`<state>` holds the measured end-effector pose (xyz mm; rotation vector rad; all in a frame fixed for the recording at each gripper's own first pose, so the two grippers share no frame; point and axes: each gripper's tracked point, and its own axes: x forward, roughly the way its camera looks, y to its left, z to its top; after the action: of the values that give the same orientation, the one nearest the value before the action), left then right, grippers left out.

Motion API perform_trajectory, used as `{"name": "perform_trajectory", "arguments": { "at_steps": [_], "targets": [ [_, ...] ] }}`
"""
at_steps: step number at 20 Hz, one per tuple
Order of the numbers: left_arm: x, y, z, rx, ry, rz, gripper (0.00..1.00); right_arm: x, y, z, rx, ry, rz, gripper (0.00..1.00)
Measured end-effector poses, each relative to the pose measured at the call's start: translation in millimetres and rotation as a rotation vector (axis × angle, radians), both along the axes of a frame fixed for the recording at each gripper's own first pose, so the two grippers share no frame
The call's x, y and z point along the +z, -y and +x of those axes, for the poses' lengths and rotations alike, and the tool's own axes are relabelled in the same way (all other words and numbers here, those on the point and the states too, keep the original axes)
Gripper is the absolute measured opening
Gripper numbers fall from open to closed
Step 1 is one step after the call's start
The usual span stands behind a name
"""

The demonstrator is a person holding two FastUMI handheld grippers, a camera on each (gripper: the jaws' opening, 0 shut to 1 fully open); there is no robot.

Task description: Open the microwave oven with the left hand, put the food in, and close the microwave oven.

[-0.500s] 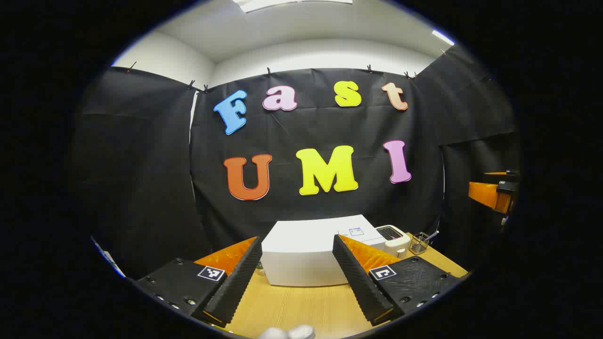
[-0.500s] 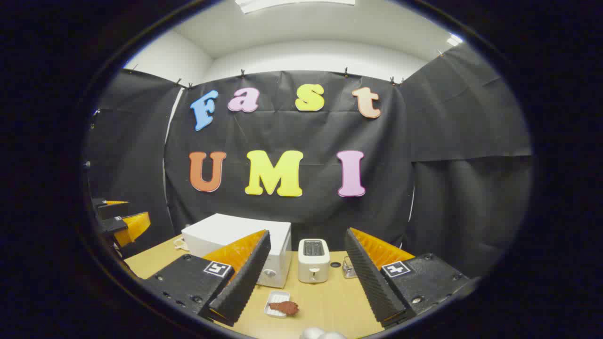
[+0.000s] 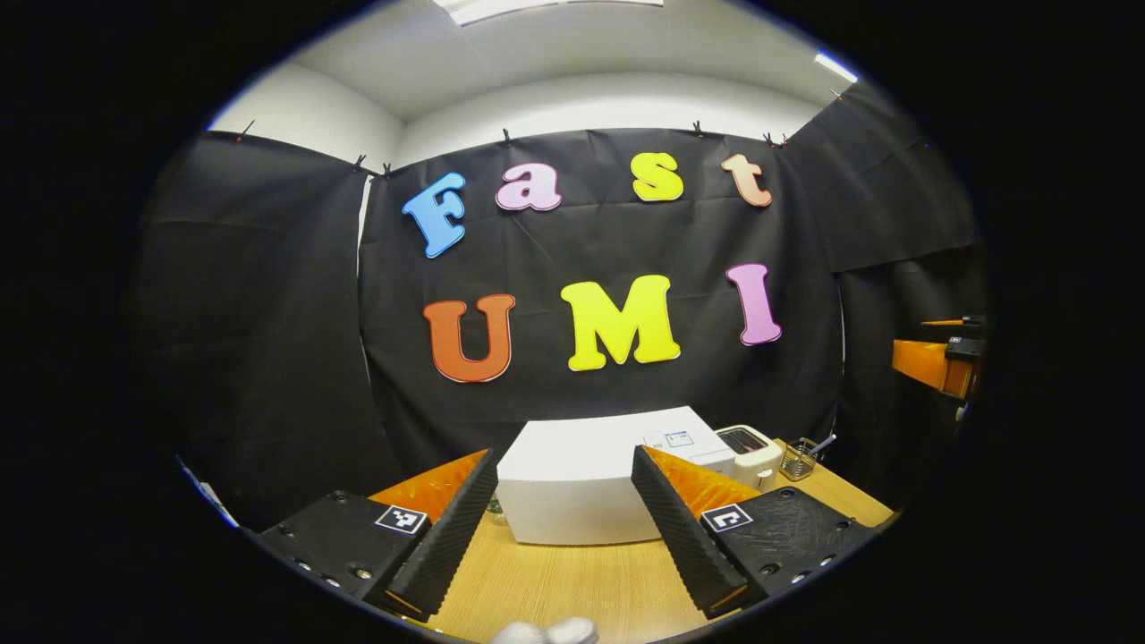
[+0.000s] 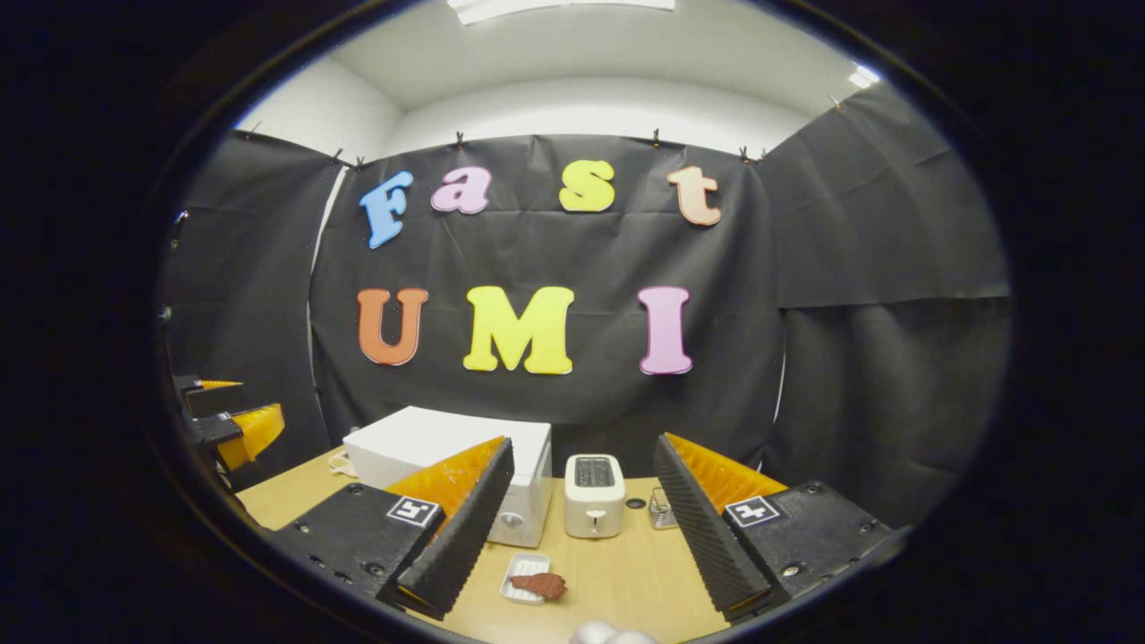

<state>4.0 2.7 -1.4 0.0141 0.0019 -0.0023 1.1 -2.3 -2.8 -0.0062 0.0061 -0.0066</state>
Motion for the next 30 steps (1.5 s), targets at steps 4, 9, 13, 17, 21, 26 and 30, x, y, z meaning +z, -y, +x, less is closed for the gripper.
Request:
{"name": "perform_trajectory", "arguments": {
  "at_steps": [4,9,13,17,21,26,30],
  "targets": [
    [-5,4,6,-0.004,0.002,0.013,0.95,1,4,5,-0.006,0.003,-0.005,1.00],
    [-25,25,25,-0.033,-0.005,0.003,0.95,5,12,10,-0.012,0.009,-0.019,1.00],
    [-60,63,52,-0.071,-0.010,-0.016,0.95,10,22,16,-0.016,0.009,-0.022,1.00],
    [-123,116,92,-0.130,-0.071,-0.044,0.95,14,32,25,-0.017,0.008,-0.048,1.00],
    [-190,162,143,-0.155,-0.140,-0.048,0.95,9,40,39,-0.023,-0.009,-0.089,1.00],
    [-239,187,213,-0.140,-0.156,-0.058,0.96,-10,52,52,-0.051,-0.061,-0.117,1.00],
    [-251,190,232,-0.127,-0.159,-0.068,0.92,-21,65,53,-0.085,-0.086,-0.133,1.00]
  ]
}}
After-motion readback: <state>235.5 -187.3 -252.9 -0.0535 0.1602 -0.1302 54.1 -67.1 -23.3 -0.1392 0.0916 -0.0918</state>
